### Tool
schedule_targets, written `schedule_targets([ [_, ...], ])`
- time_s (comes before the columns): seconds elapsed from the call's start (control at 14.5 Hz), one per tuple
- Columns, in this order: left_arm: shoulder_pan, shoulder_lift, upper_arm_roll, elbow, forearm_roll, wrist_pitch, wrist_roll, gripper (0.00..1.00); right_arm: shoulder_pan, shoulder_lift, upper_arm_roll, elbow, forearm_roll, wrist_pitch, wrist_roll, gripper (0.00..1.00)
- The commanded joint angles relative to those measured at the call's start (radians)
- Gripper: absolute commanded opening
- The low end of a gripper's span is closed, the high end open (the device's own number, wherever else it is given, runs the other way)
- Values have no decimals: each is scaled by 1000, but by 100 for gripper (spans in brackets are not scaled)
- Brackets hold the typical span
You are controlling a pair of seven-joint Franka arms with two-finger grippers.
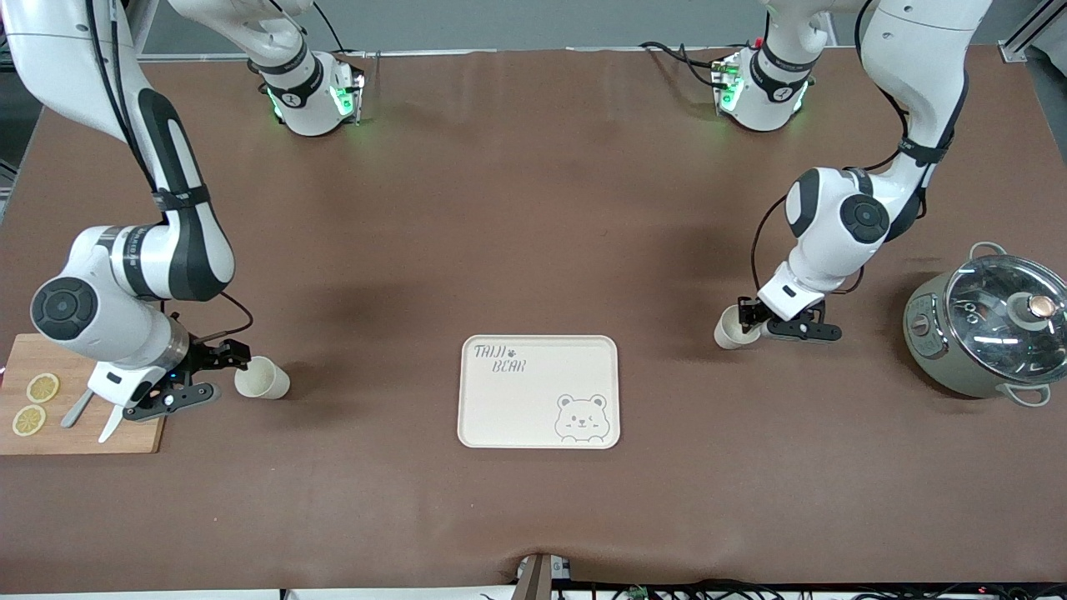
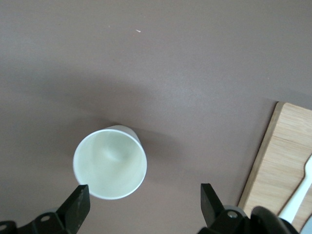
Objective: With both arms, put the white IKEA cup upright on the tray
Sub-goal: 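Close the left gripper on one cup while the right gripper grasps the other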
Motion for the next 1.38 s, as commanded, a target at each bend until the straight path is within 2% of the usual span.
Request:
schedule_targets([
  [0.0, -4, -6, -4, -4, -21, 19, -12, 0, -29, 1, 8, -34, 2, 55, -26, 100],
  [0.35, -24, 22, -14, 100, -21, -10, -113, 0, -46, 45, 14, -34, 17, 124, -63, 100],
  [0.48, -26, 31, -27, 188, -21, -116, -150, 0, -43, 59, 14, -34, 44, 127, -64, 100],
  [0.69, -48, 78, -50, 393, -12, -360, -254, 0, -43, 82, 16, -34, 48, 162, -63, 100],
  [0.83, -99, 129, -48, 507, -7, -437, -354, 0, -43, 91, 16, -34, 48, 176, -64, 100],
  [1.17, -214, 232, -48, 653, 106, -448, -607, 0, -41, 120, 20, -34, 48, 208, -63, 100],
  [1.31, -249, 272, -48, 699, 111, -446, -655, 0, -41, 124, 22, -34, 48, 210, -63, 100],
])
